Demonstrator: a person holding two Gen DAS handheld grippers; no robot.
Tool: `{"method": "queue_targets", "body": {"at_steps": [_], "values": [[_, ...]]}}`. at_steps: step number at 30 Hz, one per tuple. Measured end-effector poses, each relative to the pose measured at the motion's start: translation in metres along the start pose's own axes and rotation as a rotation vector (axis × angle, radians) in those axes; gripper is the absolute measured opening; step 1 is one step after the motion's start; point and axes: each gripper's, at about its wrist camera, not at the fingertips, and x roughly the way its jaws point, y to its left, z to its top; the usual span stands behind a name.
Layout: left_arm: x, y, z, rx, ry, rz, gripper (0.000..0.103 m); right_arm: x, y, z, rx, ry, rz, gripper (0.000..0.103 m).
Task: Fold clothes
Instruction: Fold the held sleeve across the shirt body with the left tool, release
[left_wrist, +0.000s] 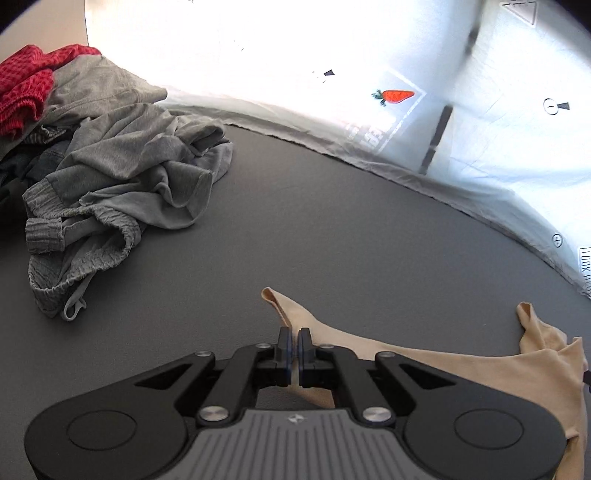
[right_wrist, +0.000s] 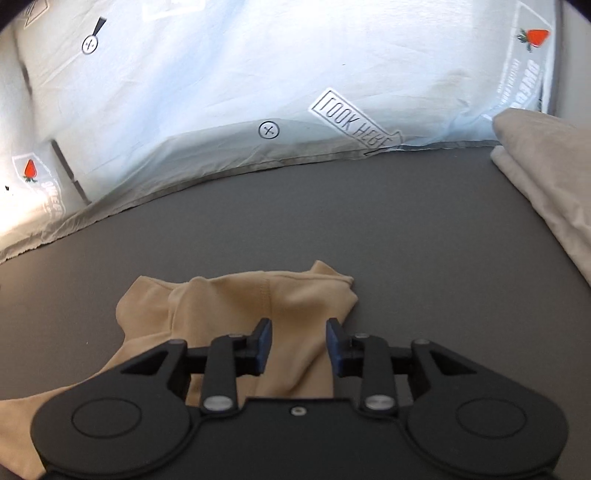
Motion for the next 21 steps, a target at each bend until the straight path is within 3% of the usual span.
{"method": "queue_targets", "body": {"at_steps": [1,5,7,10,13,21], "values": [[-0.006,-0.005,-0.001,0.012,-0.013,-0.014,0.004,-0.010,-0.005,-0.007,0.018,0.003,-0.005,0.049],[-0.034,-0.027,-0.009,0.074,-0.051,-0.071,0.004,-0.054,-0.009,-0.051,-0.014,0.019,-0.009,0.056],[-0.047,-0.037,-0.017,0.109,-0.061,-0.099,0.004,-0.070,-0.014,-0.075,-0.028,0.043,-0.018,0.066],[-0.064,-0.054,-0.033,0.168,-0.060,-0.138,0.004,-0.081,-0.019,-0.107,-0.050,0.113,-0.023,0.069],[-0.081,-0.073,-0.051,0.235,-0.063,-0.193,0.004,-0.096,-0.013,-0.126,-0.156,0.073,-0.056,0.071],[-0.125,-0.132,-0.108,0.401,-0.044,-0.426,0.004,-0.129,-0.037,-0.143,-0.094,0.083,-0.049,0.077]]}}
